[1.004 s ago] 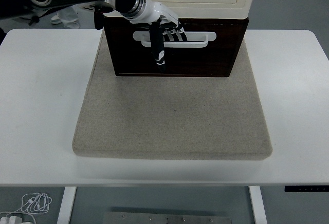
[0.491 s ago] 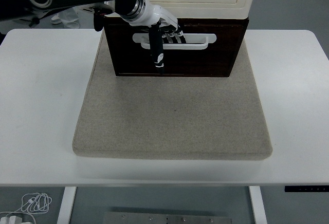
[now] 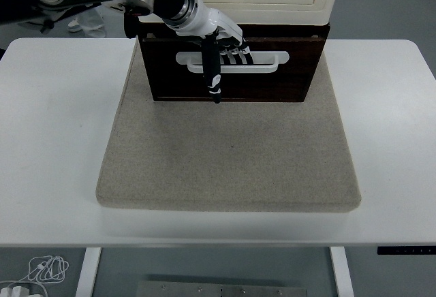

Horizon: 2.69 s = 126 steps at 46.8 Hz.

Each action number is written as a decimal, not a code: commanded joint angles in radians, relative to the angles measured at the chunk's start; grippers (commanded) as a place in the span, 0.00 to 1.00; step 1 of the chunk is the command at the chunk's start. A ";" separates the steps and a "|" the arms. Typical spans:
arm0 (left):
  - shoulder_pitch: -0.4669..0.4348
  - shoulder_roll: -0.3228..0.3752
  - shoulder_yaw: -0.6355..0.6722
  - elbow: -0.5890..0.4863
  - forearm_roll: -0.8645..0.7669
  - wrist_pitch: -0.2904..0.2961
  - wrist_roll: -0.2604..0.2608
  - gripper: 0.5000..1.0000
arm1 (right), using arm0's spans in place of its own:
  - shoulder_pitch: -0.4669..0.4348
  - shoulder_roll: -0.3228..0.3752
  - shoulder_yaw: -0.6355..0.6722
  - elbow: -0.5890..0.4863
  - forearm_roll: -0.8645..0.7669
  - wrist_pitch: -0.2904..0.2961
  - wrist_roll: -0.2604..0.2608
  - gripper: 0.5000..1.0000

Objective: Open the drawer under the combination cabinet

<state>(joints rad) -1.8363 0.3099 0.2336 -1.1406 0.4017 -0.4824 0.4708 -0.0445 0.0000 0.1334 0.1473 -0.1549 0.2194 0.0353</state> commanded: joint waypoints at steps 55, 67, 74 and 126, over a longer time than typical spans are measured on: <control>-0.014 0.020 -0.017 -0.099 0.000 -0.035 0.002 1.00 | 0.000 0.000 0.000 0.000 0.000 0.000 0.000 0.85; -0.026 0.035 -0.017 -0.125 0.000 -0.035 0.002 1.00 | 0.000 0.000 0.000 0.000 0.000 0.000 0.000 0.85; -0.032 0.043 -0.017 -0.143 -0.001 -0.035 0.002 1.00 | 0.000 0.000 0.000 0.000 0.000 0.000 0.000 0.85; -0.058 0.098 -0.017 -0.237 -0.003 -0.050 0.003 1.00 | 0.000 0.000 0.000 0.000 0.000 0.000 0.000 0.85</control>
<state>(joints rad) -1.8926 0.4047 0.2179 -1.3737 0.3992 -0.5301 0.4745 -0.0445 0.0000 0.1335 0.1473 -0.1549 0.2194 0.0355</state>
